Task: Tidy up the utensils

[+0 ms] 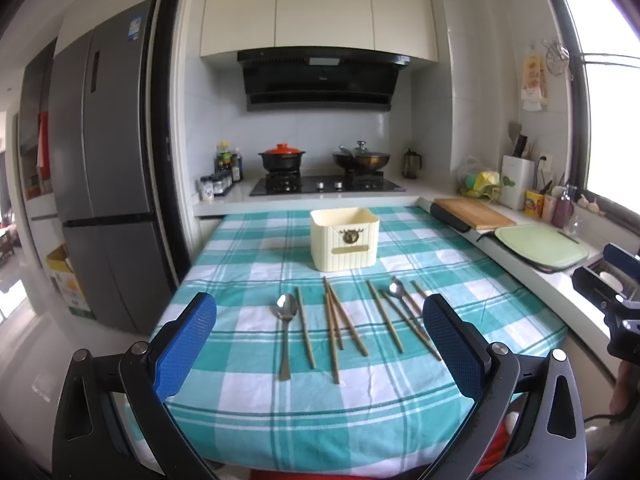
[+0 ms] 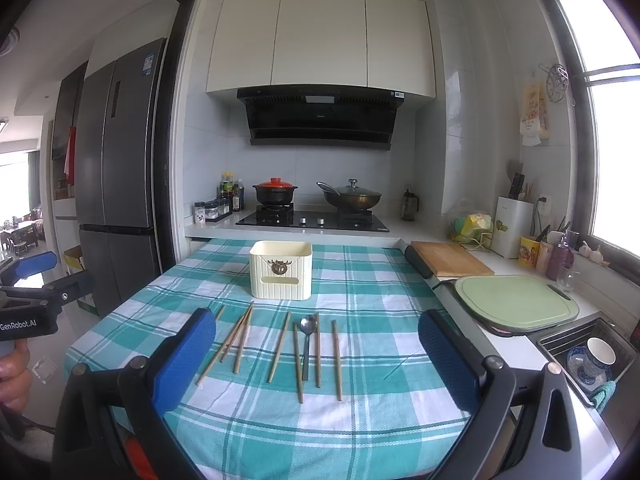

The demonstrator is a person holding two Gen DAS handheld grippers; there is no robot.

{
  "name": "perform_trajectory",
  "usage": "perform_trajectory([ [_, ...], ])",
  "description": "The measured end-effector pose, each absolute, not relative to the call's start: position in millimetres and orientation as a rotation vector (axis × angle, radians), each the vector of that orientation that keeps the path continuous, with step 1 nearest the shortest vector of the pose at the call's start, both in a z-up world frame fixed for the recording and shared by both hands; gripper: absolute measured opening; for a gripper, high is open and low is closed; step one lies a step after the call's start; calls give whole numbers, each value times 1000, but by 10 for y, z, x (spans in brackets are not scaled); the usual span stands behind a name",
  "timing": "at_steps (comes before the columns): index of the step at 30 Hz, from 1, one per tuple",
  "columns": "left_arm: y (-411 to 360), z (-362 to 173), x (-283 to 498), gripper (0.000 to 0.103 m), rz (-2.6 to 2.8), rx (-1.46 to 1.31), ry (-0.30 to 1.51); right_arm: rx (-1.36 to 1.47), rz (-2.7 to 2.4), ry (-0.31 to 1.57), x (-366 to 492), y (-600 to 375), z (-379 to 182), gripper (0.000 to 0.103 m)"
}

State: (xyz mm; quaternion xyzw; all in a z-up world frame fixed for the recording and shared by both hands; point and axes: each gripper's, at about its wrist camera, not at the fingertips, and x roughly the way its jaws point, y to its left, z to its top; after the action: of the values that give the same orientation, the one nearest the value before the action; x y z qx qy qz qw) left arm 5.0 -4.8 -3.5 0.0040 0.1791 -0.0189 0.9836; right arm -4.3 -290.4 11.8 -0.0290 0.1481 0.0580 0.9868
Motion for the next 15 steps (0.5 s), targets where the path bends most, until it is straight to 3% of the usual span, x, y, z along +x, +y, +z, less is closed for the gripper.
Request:
perform_trajectory([
  [15,-71,-16,78,103,-44,10,369,-53,120,303,-25,-2929,124,103],
])
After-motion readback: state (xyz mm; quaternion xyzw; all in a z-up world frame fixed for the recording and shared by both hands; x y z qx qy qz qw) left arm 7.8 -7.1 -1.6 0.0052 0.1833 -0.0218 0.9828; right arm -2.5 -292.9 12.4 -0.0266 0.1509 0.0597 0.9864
